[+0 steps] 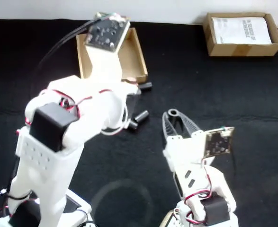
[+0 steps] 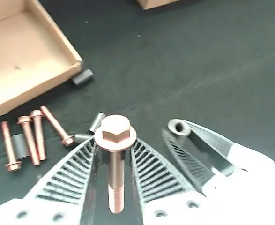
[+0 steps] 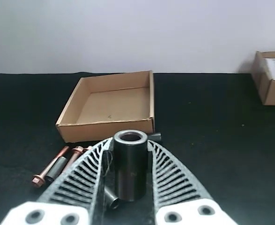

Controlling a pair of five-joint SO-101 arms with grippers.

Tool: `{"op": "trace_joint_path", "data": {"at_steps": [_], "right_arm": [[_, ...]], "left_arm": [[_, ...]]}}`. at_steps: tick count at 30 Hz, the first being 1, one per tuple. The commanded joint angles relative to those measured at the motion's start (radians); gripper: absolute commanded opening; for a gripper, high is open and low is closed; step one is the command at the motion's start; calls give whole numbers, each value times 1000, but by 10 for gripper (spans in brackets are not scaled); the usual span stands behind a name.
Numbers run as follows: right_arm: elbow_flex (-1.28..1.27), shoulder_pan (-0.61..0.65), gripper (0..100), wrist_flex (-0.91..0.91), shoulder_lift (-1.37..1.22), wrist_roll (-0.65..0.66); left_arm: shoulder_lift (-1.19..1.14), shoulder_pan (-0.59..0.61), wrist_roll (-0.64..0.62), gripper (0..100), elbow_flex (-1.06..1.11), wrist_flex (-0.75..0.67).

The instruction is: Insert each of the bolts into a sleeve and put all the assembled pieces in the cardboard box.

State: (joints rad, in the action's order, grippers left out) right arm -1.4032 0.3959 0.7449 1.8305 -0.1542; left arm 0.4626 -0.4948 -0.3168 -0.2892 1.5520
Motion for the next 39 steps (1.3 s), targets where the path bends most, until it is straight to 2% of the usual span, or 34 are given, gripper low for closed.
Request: {"op": "trace_joint_path", "data": {"at_steps": [1,9,15,20,27,39], "right_arm": [[-48,36,7,-73,1,-8],[-113,39,7,-105,1,-9],[-104,35,7,-105,1,-8],[-104,33,7,-113,2,-8],[-104,33,7,-162,2,-8],[-104,33,7,-162,2,-8]], "left_arm": [[58,-25,-3,9,68,-158],[77,-31,-6,9,280,-575],[79,-59,-5,9,455,-815],[77,-120,-5,9,542,-847],[82,-130,-5,9,690,-937],[82,-136,-9,9,710,-941]]}}
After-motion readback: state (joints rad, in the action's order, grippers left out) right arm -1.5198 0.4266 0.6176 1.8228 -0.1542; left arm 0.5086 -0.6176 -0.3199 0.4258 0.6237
